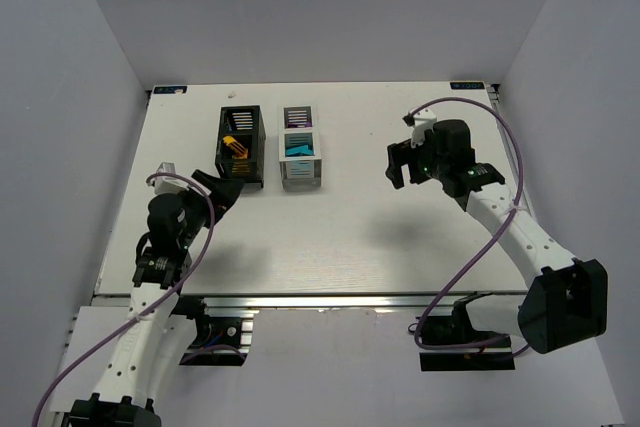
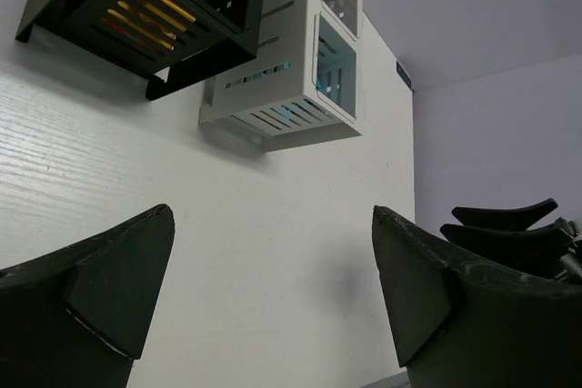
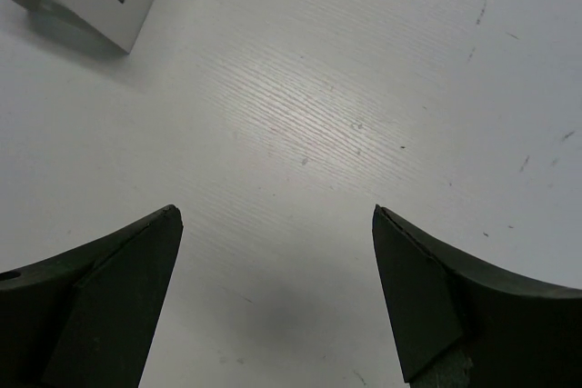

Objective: Sort the legos into containers by color

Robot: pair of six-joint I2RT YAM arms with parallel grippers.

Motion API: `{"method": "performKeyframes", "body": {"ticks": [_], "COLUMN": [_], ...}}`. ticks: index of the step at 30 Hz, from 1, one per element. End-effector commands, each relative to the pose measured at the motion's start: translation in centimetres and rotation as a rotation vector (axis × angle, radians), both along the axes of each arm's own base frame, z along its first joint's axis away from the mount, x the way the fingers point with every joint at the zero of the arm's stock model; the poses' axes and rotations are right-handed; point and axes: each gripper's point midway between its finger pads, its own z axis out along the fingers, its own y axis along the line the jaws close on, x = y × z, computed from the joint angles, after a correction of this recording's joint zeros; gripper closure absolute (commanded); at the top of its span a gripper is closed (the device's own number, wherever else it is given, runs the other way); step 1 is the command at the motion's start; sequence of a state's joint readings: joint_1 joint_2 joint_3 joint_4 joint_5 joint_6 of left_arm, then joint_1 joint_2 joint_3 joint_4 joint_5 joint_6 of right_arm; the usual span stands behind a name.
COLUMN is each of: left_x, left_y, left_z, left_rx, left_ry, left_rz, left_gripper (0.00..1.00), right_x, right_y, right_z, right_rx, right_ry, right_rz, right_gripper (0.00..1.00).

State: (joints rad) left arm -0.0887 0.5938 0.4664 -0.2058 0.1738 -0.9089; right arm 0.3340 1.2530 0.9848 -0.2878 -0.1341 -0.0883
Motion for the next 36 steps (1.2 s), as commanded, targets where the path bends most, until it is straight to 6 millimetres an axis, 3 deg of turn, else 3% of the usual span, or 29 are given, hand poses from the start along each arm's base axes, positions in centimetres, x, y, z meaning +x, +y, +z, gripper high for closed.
{"method": "performKeyframes", "body": {"ticks": [1,9,36], "left_x": [0.0,-0.1,-0.8], "left_y": [-0.2,-0.2,0.2], "left_z": [2.2,2.3,2.9], "left_rx": [-0.021,-0.039,-0.04], "left_ry": [-0.069,-0.084,-0.111], "left_rz": [-0.007,-0.002,0.021], "left_gripper": [0.02,0.02,0.02], "right_x": [1.2,1.1,0.8], "right_y": [-1.4,-1.8,-2.2], "right_z": [1.2,0.2,0.5], "right_rx": [-0.006,-0.04,-0.04], "right_ry": [-0.05,-0.01,-0.039], "right_rz": [-0.112,-0.118,-0.122], "right_gripper": [0.11,0.11,0.11]}}
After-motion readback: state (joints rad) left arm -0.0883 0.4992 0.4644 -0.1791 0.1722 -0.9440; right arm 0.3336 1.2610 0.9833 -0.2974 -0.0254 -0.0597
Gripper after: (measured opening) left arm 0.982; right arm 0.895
